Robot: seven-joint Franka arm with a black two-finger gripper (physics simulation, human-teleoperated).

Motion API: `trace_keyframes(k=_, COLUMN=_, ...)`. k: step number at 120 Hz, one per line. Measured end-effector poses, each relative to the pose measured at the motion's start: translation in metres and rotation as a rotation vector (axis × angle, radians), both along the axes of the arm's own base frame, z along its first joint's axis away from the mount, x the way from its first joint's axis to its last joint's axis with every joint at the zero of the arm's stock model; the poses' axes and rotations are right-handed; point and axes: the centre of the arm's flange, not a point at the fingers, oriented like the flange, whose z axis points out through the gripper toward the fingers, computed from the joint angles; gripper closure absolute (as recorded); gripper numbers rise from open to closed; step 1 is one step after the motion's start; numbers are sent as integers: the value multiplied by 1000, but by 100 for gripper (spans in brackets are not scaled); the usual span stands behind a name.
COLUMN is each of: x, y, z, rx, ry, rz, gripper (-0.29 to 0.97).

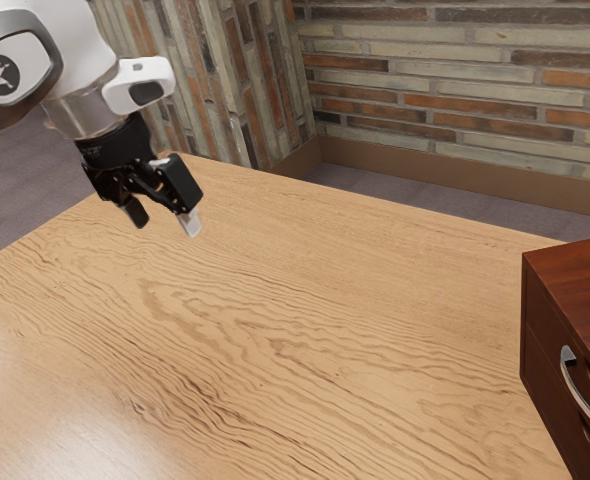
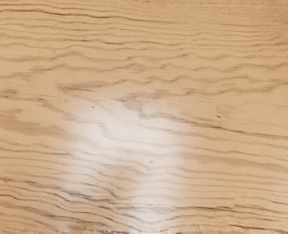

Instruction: Pull the drawer handle with one arm to open the drawer

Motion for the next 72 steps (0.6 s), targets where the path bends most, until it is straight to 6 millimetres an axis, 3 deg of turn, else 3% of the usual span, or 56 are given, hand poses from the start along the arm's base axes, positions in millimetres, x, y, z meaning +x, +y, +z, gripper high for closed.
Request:
trace_keyframes(k=20, x=-19, y=-21, z=-4, rx=-37, ry=46, rz=-56, gripper=0)
trace_keyframes(k=30, x=-24, y=-33, z=-21, rx=-23, ry=82, rz=-89, gripper=0)
trace_keyframes(k=41, x=-43, y=-55, z=-44, rx=13, ry=82, rz=-160, gripper=0)
trace_keyframes(k=52, x=-70, y=-105, z=-64, rx=36, ry=117, rz=-292, gripper=0)
trace_keyframes(k=65, x=-114, y=-176, z=-51, rx=51, ry=69, rz=-589, gripper=0)
trace_keyframes(k=72, x=-146, y=-204, z=-59, rx=83, ry=73, rz=-756, gripper=0)
